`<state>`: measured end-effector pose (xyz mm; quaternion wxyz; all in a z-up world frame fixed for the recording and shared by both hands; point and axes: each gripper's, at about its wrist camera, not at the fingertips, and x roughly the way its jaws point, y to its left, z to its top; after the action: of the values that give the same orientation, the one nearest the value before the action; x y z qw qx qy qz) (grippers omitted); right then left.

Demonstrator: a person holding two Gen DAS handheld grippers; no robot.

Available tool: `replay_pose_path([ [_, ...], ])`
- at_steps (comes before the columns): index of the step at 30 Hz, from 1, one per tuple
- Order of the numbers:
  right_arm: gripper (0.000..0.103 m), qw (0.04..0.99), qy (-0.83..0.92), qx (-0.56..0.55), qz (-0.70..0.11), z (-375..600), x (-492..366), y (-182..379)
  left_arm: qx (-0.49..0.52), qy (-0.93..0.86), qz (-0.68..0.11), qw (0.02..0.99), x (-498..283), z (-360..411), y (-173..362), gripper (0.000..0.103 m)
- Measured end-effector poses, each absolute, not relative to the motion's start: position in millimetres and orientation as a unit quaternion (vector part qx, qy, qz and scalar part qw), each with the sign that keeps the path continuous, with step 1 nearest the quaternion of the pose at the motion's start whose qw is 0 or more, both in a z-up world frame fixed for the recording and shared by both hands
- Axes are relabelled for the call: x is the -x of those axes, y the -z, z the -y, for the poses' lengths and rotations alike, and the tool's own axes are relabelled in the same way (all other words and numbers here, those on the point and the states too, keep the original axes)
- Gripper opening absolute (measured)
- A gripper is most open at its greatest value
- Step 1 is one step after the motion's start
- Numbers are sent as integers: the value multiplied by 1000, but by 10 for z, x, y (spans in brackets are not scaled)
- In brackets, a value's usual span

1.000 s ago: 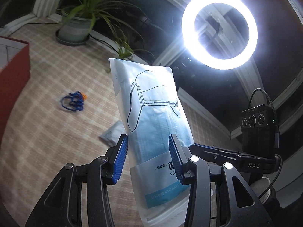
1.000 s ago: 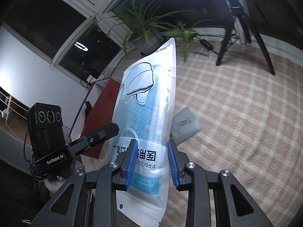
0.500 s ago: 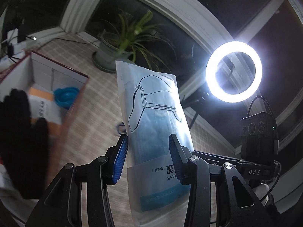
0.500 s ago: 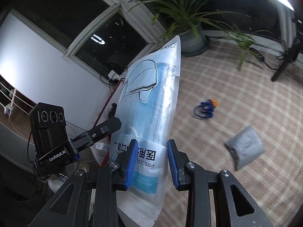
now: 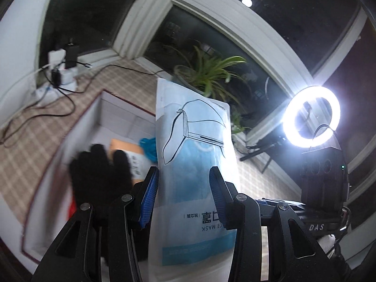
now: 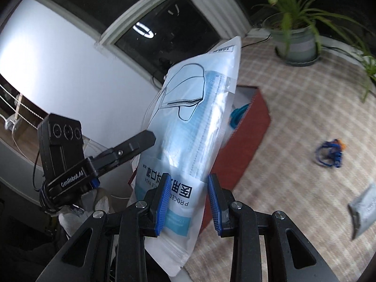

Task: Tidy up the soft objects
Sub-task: 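Lift the face-mask bag with the right tool and carry it to the shoebox, then lower the face-mask bag into the shoebox and open the right tool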

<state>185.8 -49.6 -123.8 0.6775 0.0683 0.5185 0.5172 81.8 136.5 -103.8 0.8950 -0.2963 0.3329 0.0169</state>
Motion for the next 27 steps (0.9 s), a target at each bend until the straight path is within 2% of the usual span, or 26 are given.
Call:
replay_pose_path([
  [10, 29, 656, -521, -57, -543, 26, -1733, 1509, 301, -49, -370, 878, -874, -1852, 1359, 41],
  [22, 32, 652, -508, -25, -562, -210, -1679, 1684, 304, -90, -371, 873, -845, -2083, 1479, 41],
  [27, 43, 649, -519, -28, -556, -189, -1668, 1633, 304, -98, -362, 876, -834, -2095, 1446, 41],
])
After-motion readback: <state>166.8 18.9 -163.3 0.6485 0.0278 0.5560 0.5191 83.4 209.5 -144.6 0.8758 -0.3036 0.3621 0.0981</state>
